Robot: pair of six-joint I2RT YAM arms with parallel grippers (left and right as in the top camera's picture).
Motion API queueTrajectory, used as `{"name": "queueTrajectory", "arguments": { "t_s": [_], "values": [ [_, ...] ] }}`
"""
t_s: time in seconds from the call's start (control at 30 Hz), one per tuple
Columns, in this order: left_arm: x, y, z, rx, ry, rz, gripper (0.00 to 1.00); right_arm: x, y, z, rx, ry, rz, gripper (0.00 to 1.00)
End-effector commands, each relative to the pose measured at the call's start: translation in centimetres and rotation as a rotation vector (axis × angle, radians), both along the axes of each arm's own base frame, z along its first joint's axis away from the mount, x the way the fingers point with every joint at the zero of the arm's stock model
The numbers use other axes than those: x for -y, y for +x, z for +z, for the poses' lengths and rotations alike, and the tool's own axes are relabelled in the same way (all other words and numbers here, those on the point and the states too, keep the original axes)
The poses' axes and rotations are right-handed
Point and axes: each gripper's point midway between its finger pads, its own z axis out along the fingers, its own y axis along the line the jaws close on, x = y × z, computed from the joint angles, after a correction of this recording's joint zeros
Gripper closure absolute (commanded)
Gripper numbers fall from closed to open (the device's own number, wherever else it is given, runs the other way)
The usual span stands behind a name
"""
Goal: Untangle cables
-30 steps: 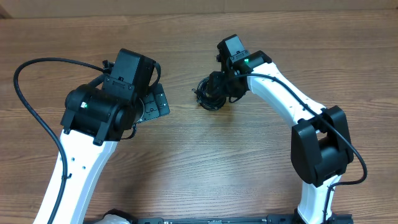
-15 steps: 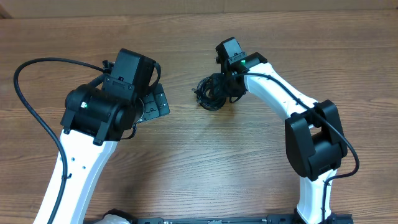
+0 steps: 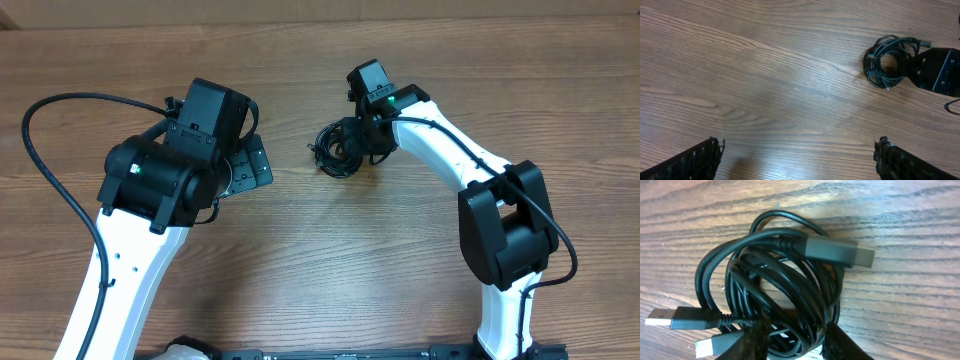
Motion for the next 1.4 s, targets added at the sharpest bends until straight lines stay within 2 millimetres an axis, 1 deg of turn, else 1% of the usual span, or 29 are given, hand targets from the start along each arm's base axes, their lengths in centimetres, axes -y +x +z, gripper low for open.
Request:
{"name": "queueTrajectory", "arguments": {
  "t_s": [0.0, 0.03, 0.1, 0.27, 0.33, 0.4, 0.43, 0.5, 0.53, 0.67, 0.73, 0.83, 1.07, 1.23, 1.37],
  "values": [
    [-0.3, 0.2, 0.0, 0.007, 0.008, 0.029, 0.0, 0.4, 0.1, -0.1, -0.001, -0.011, -0.006, 0.69],
    [-0.3, 0.2, 0.0, 0.007, 0.008, 0.029, 0.01, 0.4, 0.1, 0.2, -0.001, -0.011, -0.006, 0.71],
    [-0.3, 0.2, 0.0, 0.007, 0.008, 0.029, 0.01, 0.3, 0.2, 1.2, 0.002, -0.009, -0.006, 0.71],
    [-0.1, 0.2, 0.0, 0.005, 0.001, 0.026, 0.0, -0.1, 1.2, 5.4, 0.047, 0.011, -0.006, 0.67],
    [0.7, -0.2, -0.2, -0.016, -0.041, 0.006, 0.0, -0.4, 1.5, 6.7, 0.065, 0.019, -0.003, 0.65],
    [2.2, -1.4, -0.7, -0.083, -0.123, -0.035, 0.0, -0.6, 1.8, 7.0, 0.084, 0.023, 0.011, 0.6],
    [2.7, -2.0, -0.8, -0.112, -0.156, -0.047, 0.0, -0.6, 1.9, 7.0, 0.088, 0.019, 0.024, 0.59],
    [4.1, -2.1, -0.6, -0.122, -0.234, -0.064, 0.0, -0.2, 1.9, 6.2, 0.088, -0.011, 0.036, 0.59],
    [4.5, -2.2, -0.6, -0.129, -0.251, -0.077, 0.01, 0.1, 1.8, 5.8, 0.085, -0.027, 0.031, 0.59],
    [4.4, -2.4, -0.8, -0.143, -0.237, -0.101, 0.0, 0.4, 1.3, 4.0, 0.059, -0.046, 0.031, 0.62],
    [4.3, -2.6, -1.0, -0.151, -0.228, -0.1, 0.0, 0.4, 1.2, 3.5, 0.055, -0.045, 0.033, 0.64],
    [4.2, -2.7, -1.0, -0.158, -0.226, -0.1, 0.0, 0.3, 1.3, 3.4, 0.068, -0.048, 0.058, 0.68],
    [4.2, -2.7, -1.1, -0.158, -0.226, -0.099, 0.01, -0.5, 1.4, 3.5, 0.095, -0.042, 0.113, 0.68],
    [4.2, -2.7, -1.1, -0.158, -0.226, -0.099, 0.0, -1.3, 1.0, 2.8, 0.109, -0.058, 0.162, 0.68],
    [4.2, -2.7, -1.1, -0.158, -0.223, -0.106, 0.0, -1.4, 1.1, 2.3, 0.104, -0.062, 0.165, 0.68]
  ]
}}
